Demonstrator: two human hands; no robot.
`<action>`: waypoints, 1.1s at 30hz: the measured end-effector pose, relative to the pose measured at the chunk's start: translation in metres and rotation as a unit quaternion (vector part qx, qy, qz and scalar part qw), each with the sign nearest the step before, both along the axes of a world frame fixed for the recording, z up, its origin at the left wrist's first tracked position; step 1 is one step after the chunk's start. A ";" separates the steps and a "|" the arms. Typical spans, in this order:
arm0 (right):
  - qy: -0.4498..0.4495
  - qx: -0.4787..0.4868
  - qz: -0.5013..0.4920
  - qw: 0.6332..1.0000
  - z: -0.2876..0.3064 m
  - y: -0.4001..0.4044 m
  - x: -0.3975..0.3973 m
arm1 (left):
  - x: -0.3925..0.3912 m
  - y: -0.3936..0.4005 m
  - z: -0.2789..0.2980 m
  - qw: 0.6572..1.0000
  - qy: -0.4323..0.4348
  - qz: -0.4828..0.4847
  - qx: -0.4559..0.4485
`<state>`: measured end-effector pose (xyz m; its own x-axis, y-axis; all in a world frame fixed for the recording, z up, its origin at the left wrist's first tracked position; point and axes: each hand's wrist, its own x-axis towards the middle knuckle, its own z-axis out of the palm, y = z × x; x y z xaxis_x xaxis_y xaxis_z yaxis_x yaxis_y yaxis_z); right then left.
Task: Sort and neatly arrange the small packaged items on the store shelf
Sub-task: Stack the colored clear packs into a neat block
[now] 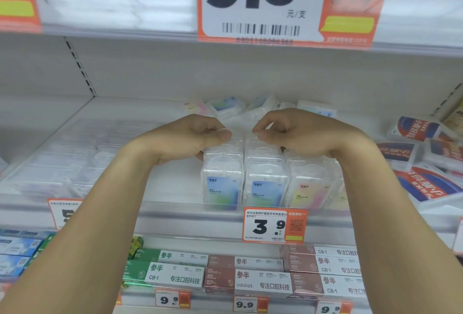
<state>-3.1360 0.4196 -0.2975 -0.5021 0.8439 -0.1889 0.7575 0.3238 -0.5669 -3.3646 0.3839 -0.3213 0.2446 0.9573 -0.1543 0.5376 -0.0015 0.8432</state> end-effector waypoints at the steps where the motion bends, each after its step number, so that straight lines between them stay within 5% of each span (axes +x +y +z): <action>1: 0.013 0.017 -0.010 1.000 -0.001 0.001 0.000 | 0.000 0.001 0.000 1.000 -0.008 0.008 0.006; 7: 0.086 0.136 -0.097 0.982 0.010 0.011 0.036 | 0.012 0.014 0.010 0.990 -0.048 0.078 0.103; 11: 0.080 0.068 -0.142 0.984 0.016 0.008 0.078 | 0.050 0.032 0.034 0.994 0.022 -0.001 0.106; 17: 0.031 -0.027 -0.139 0.989 0.017 -0.003 0.123 | 0.105 0.050 0.038 0.988 0.073 -0.129 -0.032; 33: 0.072 -0.135 -0.105 0.983 0.000 -0.001 0.124 | 0.106 0.043 0.025 0.963 0.204 -0.171 -0.036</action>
